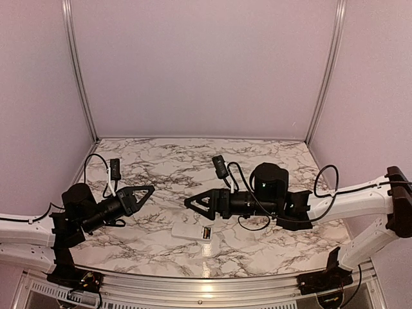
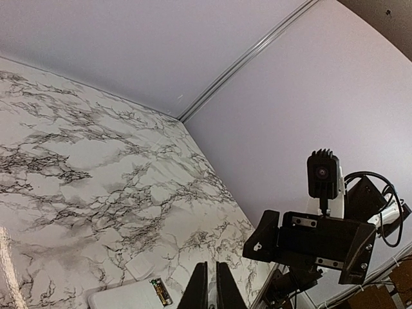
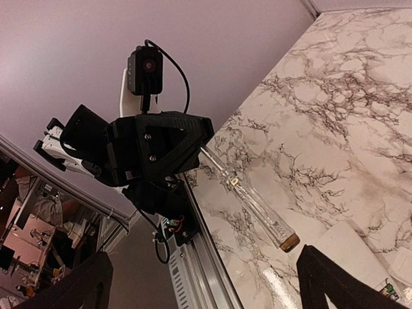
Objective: Unload the batteries from the remote control
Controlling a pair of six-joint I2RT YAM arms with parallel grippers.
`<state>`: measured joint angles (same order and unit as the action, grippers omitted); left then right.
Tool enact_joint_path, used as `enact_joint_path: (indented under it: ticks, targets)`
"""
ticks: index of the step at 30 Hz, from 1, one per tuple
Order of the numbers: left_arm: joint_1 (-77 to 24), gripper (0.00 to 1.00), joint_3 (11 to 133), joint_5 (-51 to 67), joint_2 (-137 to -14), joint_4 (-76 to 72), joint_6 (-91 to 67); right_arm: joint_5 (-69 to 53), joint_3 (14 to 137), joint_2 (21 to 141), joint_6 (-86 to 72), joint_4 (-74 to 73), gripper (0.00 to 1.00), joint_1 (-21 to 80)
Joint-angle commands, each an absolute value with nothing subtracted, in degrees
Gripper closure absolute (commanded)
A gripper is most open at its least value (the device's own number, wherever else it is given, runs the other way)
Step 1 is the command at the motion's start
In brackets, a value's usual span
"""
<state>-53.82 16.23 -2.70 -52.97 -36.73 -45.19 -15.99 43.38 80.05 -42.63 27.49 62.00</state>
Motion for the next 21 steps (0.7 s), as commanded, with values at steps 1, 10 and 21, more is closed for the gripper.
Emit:
enact_joint_path:
  ticks: [1, 10, 21]
  targets:
    - [-53.53, 1.0, 15.02, -4.3, -50.59, -35.97, -43.69, -22.52, 43.34, 83.71, -48.21, 36.54, 0.02, 61.52]
    - [-53.44, 1.0, 13.57, -4.38, -49.1, -37.66, -43.97, -25.78, 44.5, 91.92, -54.75, 47.65, 0.01, 62.63]
    - [-53.35, 1.0, 11.65, -5.77, -42.82, -36.8, -44.31, -23.82, 44.25, 91.95, -54.01, 46.45, 0.02, 63.03]
